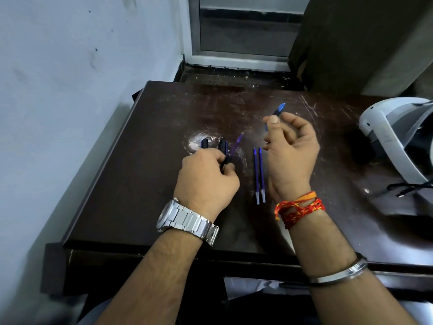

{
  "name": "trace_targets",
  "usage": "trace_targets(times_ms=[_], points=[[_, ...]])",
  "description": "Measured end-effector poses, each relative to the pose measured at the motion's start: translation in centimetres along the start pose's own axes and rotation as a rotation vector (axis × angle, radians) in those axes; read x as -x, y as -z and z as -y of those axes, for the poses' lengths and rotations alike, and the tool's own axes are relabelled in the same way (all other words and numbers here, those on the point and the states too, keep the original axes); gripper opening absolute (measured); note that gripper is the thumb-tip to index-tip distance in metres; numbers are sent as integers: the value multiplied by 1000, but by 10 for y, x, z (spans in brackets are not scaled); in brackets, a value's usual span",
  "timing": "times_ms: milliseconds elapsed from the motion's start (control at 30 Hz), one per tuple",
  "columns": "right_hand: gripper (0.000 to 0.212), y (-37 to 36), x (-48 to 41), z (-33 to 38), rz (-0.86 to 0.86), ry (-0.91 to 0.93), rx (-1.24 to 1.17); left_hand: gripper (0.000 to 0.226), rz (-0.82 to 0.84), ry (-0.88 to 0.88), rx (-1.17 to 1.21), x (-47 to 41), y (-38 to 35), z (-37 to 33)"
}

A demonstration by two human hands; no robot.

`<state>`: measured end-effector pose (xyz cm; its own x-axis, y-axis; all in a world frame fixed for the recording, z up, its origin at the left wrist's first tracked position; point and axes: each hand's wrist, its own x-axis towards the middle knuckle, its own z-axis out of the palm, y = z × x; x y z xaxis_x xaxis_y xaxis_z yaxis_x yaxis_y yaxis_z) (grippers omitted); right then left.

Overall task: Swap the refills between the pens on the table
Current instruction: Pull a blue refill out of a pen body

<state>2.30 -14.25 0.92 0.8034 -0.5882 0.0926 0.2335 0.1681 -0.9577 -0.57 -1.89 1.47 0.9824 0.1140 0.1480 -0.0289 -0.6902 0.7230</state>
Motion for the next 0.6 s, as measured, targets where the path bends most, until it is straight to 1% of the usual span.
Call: trace_targets(times_ms=[100, 200, 300, 333, 367, 467, 600], points=[[8, -4, 7, -8, 159, -168, 63, 11, -121, 66, 97, -7, 1, 2], [2, -13, 17, -10, 284, -311, 49, 13, -173, 163, 253, -12, 1, 4], [5, -17, 25, -9, 346, -383, 30, 4, -131, 203, 401, -14, -1, 8], [6, -17, 26, -9, 358, -397, 36, 2, -104, 204, 427, -14, -2, 10], [8, -17, 27, -10, 370, -412, 35, 6, -81, 208, 440, -15, -3, 12], [9, -18, 29, -12, 392, -433, 76, 11, -85, 218, 397, -17, -4, 17], [7, -19, 27, -16, 324, -342, 184, 5, -246, 207, 85, -24, 5, 22]])
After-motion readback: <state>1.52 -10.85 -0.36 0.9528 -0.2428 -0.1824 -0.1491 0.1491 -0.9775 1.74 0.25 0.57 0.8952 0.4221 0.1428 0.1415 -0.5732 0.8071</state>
